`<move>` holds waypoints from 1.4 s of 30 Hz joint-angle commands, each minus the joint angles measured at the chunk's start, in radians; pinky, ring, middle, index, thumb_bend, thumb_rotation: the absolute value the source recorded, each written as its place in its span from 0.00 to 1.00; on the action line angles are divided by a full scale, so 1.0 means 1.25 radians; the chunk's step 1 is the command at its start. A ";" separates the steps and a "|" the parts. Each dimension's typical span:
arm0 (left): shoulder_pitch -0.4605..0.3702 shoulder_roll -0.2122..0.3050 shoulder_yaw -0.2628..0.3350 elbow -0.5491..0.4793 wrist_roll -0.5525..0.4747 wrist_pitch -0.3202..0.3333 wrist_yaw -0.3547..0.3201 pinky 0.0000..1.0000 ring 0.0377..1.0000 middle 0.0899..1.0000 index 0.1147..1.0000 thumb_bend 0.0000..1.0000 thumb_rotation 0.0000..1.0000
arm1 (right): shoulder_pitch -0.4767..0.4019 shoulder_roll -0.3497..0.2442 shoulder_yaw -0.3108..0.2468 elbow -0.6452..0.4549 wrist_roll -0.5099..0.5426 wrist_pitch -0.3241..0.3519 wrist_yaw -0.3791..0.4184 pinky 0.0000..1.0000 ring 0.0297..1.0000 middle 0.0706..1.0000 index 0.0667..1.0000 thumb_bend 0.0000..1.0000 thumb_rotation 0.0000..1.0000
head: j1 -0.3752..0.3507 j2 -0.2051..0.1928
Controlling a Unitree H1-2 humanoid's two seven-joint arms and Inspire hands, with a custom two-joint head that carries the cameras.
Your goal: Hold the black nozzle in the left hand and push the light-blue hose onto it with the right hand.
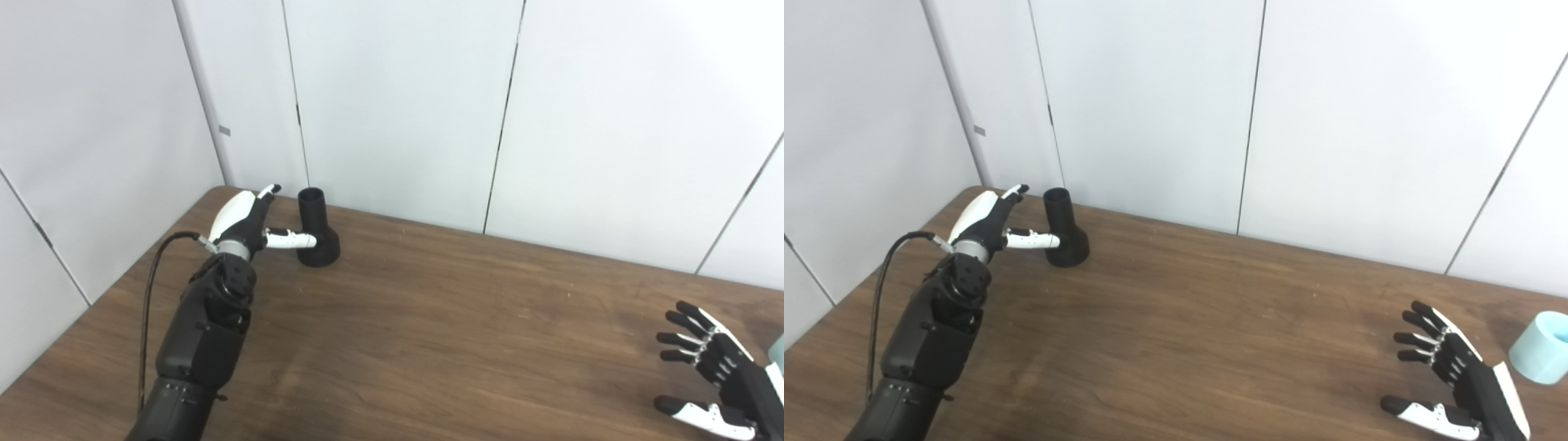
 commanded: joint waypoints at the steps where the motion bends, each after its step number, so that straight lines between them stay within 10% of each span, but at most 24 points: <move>1: -0.040 0.017 0.001 -0.013 -0.001 -0.003 0.001 0.99 1.00 0.90 0.87 0.94 0.34 | 0.050 0.004 0.006 0.025 -0.011 -0.006 -0.003 0.64 0.73 0.83 0.86 0.93 0.32 | 0.000 0.001; 42: -0.085 0.005 -0.062 0.121 -0.022 -0.003 0.032 1.00 1.00 0.90 0.81 0.93 0.28 | 0.074 0.013 0.003 -0.026 -0.021 0.018 -0.005 0.65 0.74 0.83 0.86 0.93 0.33 | -0.041 0.009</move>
